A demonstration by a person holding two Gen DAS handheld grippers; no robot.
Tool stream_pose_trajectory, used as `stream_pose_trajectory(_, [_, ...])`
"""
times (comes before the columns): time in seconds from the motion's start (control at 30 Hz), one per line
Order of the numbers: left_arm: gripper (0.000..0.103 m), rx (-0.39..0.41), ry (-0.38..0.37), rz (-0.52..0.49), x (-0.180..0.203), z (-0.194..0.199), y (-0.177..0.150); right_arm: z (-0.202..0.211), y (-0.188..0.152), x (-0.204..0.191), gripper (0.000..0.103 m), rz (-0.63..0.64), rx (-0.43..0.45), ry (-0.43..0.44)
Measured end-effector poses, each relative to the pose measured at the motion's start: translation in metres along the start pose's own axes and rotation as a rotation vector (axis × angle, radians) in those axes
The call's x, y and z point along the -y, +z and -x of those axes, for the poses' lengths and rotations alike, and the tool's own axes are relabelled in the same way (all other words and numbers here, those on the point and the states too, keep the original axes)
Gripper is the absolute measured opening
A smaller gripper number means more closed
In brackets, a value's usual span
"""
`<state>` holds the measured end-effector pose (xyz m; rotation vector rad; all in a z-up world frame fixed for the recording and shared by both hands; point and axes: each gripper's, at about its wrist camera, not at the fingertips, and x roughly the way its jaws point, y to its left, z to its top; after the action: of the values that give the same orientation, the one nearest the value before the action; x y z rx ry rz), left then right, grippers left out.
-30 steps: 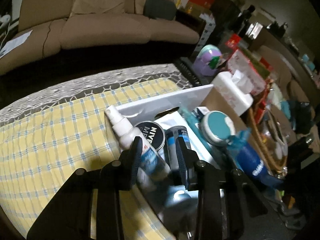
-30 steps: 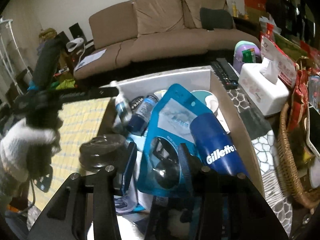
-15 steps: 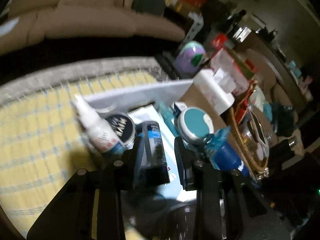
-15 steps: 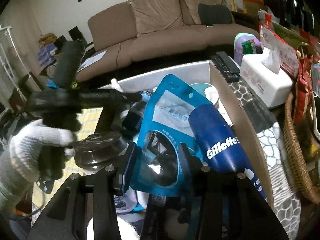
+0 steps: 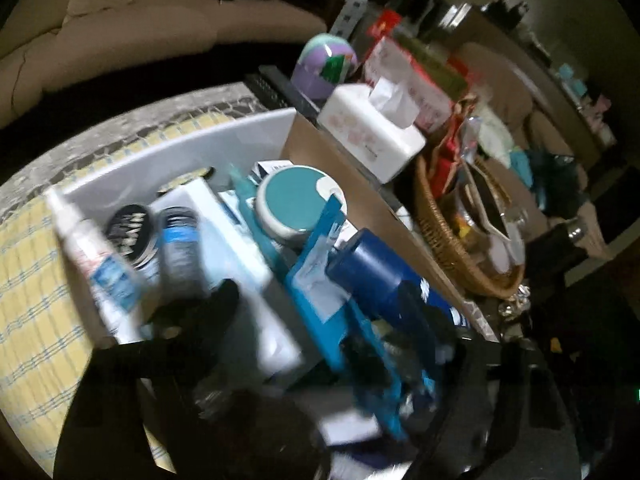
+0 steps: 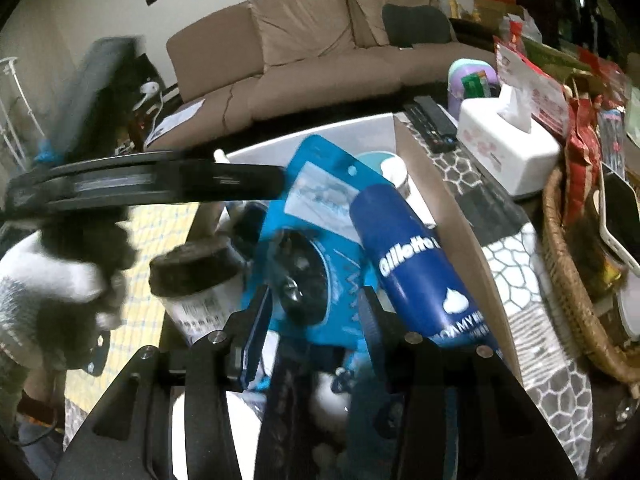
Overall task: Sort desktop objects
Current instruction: 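Release the spray bottle with the left gripper while the right releases the deodorant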
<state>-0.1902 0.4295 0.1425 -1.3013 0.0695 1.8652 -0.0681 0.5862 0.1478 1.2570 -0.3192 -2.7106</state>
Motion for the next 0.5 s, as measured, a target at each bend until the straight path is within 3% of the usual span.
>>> stream_pose_trajectory(0.03, [0.051, -0.016, 0.003, -0.005, 0.003, -0.009, 0.003, 0.0, -0.001, 0.0, 0.046, 0.002, -0.003, 0.005])
stream_pose_trajectory(0.17, [0.006, -0.042, 0.058, -0.077, 0.018, -0.027, 0.009, -0.001, -0.004, -0.001, 0.047, 0.009, -0.007, 0.025])
stream_pose_trajectory(0.3, [0.008, 0.013, 0.142, -0.145, 0.016, -0.013, 0.011, -0.003, -0.004, 0.003, 0.049, -0.011, 0.001, 0.058])
stream_pose_trajectory(0.5, [0.012, 0.124, 0.191, 0.031, -0.045, 0.018, 0.029, -0.007, -0.001, 0.004, 0.052, -0.028, 0.011, 0.065])
